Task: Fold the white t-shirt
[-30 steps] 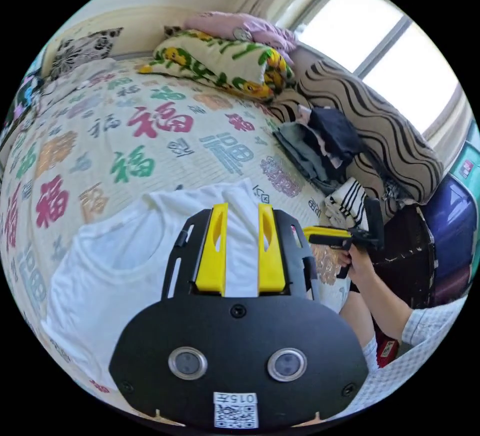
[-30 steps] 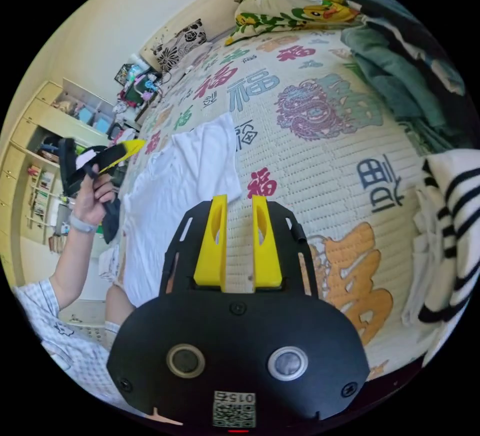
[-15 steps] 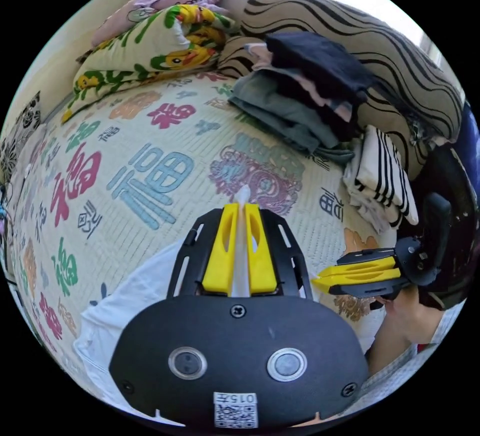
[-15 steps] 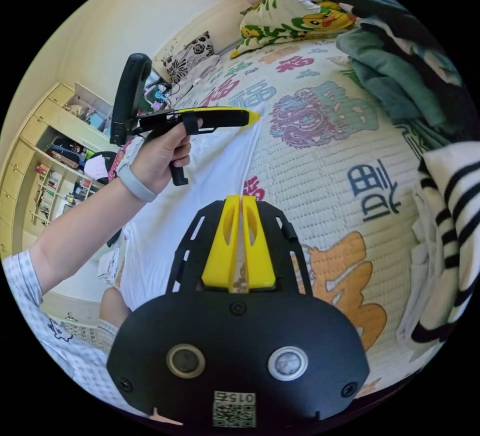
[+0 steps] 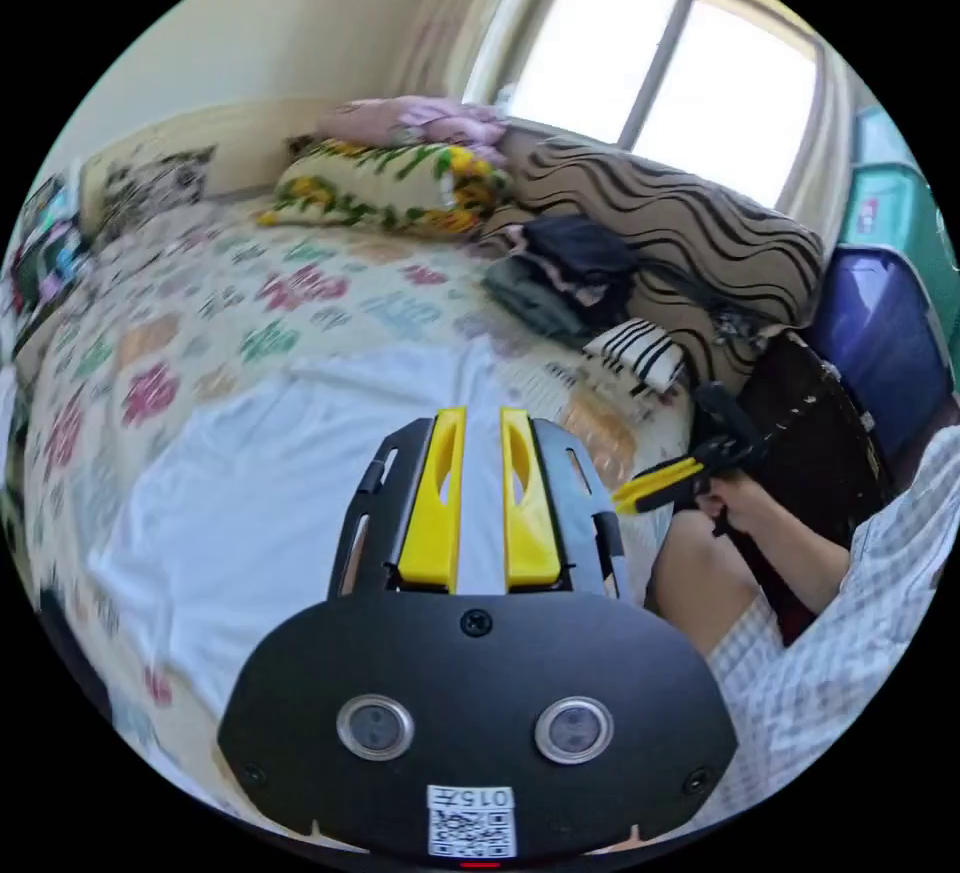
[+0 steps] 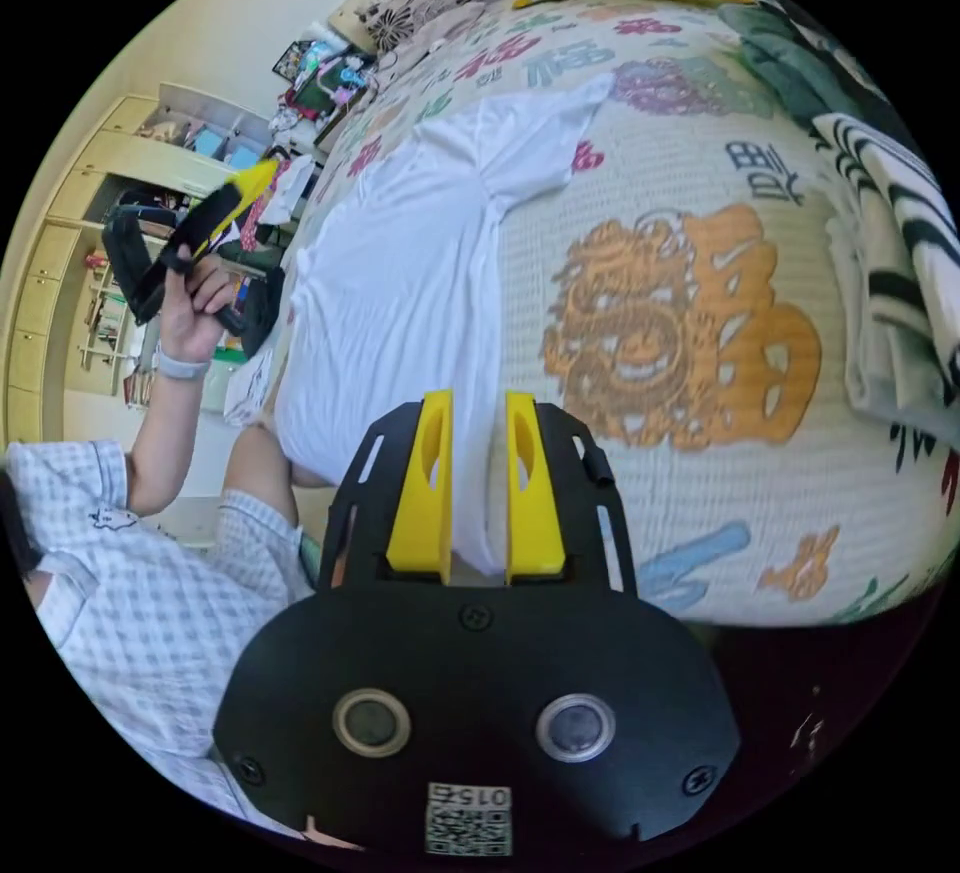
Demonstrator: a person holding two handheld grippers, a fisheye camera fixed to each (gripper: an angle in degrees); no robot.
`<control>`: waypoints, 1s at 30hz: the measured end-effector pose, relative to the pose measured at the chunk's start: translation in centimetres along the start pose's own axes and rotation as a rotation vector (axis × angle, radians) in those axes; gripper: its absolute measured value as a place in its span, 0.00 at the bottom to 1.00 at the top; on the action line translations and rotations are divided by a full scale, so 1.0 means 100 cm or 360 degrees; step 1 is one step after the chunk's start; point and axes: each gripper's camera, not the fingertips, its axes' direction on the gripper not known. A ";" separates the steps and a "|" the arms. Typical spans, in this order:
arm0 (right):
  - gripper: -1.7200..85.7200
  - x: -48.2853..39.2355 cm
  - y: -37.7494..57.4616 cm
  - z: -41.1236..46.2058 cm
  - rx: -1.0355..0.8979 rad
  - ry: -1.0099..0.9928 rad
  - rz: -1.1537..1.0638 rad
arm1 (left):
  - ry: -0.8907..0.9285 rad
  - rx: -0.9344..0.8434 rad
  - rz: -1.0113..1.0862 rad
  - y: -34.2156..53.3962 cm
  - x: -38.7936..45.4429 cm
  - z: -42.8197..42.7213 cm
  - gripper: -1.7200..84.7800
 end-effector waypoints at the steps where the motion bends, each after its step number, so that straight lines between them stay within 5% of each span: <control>1: 0.12 -0.002 0.016 0.003 -0.0034 0.0012 0.0012 | -0.0070 -0.0053 -0.0075 0.019 -0.011 -0.015 0.10; 4: 0.12 0.000 0.048 0.014 -0.0114 0.0048 0.0074 | -0.0361 -0.0312 -0.0484 0.121 -0.061 -0.077 0.11; 9: 0.11 0.002 0.074 0.043 -0.0247 0.0109 0.0115 | -0.0303 -0.0539 -0.0927 0.243 -0.093 -0.132 0.13; 13: 0.08 0.003 0.094 0.056 -0.0286 0.0160 0.0184 | -0.0110 -0.0700 -0.0996 0.270 -0.092 -0.118 0.12; 18: 0.03 0.000 0.119 0.072 -0.0292 0.0241 0.0180 | -0.0323 -0.1060 -0.0748 0.266 -0.076 -0.099 0.10; 30: 0.01 -0.004 0.188 0.100 -0.0390 0.0505 0.0251 | -0.0166 -0.1196 -0.0965 0.338 -0.068 -0.146 0.03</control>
